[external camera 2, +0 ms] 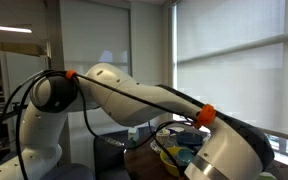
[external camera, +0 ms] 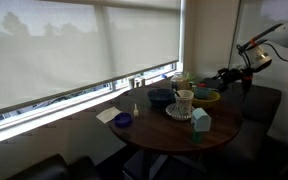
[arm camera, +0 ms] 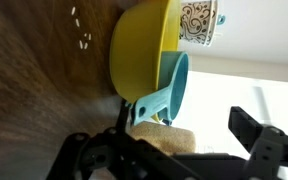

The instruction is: Scoop up the serial in the bowl with the blue spoon

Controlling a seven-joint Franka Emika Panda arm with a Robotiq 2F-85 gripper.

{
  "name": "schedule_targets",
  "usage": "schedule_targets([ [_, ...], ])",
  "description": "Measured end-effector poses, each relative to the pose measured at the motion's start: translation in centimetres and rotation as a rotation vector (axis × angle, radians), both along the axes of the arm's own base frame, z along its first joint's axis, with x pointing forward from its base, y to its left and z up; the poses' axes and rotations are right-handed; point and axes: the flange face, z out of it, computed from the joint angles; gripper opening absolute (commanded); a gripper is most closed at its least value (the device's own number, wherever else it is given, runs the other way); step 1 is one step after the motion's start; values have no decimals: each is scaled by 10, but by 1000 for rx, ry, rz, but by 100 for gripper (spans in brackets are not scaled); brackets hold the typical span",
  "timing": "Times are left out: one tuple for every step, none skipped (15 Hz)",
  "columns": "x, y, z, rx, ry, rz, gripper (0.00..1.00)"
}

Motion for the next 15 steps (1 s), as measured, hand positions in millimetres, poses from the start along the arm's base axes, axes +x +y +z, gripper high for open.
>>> schedule_targets([
  [1, 1, -1, 0, 2, 2, 100],
  [2, 3, -3, 1, 3, 5, 100],
  [3, 4, -4, 3, 4, 8, 100],
  [5, 6, -5, 5, 5, 11, 100],
  [6, 7, -6, 7, 7, 14, 100],
  [6, 8, -7, 8, 7, 16, 100],
  [7, 9, -7, 9, 8, 18, 98],
  [8, 10, -8, 10, 8, 19, 92],
  [8, 10, -7, 11, 7, 20, 92],
  [9, 11, -7, 11, 5, 20, 87],
  [9, 11, -7, 11, 4, 20, 86],
  [9, 11, -6, 12, 2, 20, 82],
  [10, 11, -6, 12, 3, 20, 81],
  [10, 11, -6, 13, 5, 19, 82],
  [10, 11, -5, 13, 7, 19, 79],
])
